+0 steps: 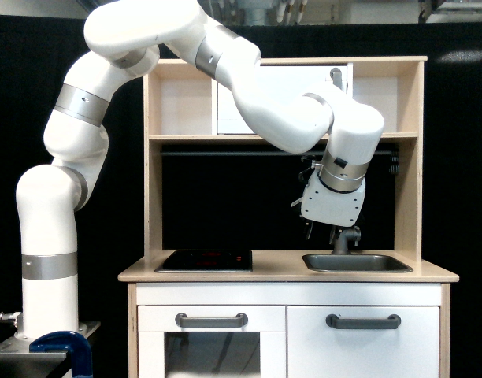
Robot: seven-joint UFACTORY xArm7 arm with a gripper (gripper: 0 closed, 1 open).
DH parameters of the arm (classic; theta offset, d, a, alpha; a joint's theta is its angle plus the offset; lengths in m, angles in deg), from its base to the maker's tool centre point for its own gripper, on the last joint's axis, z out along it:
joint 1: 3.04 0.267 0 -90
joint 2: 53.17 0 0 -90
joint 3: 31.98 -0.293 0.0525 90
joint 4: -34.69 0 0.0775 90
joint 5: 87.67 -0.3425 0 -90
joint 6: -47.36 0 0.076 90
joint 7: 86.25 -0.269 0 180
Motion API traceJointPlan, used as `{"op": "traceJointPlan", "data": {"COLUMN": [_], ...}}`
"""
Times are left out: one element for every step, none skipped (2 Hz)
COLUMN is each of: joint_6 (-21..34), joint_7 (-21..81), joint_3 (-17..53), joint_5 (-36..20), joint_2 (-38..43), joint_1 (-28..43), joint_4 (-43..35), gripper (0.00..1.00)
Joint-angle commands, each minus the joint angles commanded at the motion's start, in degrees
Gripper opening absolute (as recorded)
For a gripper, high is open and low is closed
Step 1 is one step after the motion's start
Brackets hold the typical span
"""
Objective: Open the oven door
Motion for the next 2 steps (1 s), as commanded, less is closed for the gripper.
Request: {"op": "traceJointPlan", "data": {"joint_6": [-0.54, 9.12], "joint_7": [8.61, 15.53], "joint_3": [-0.79, -2.97], "joint_5": [-8.15, -14.8], "joint_2": [-2.91, -0.2], "joint_1": [-3.55, -9.86], "joint_4": [6.75, 5.8], "gripper": [1.0, 1.0]}}
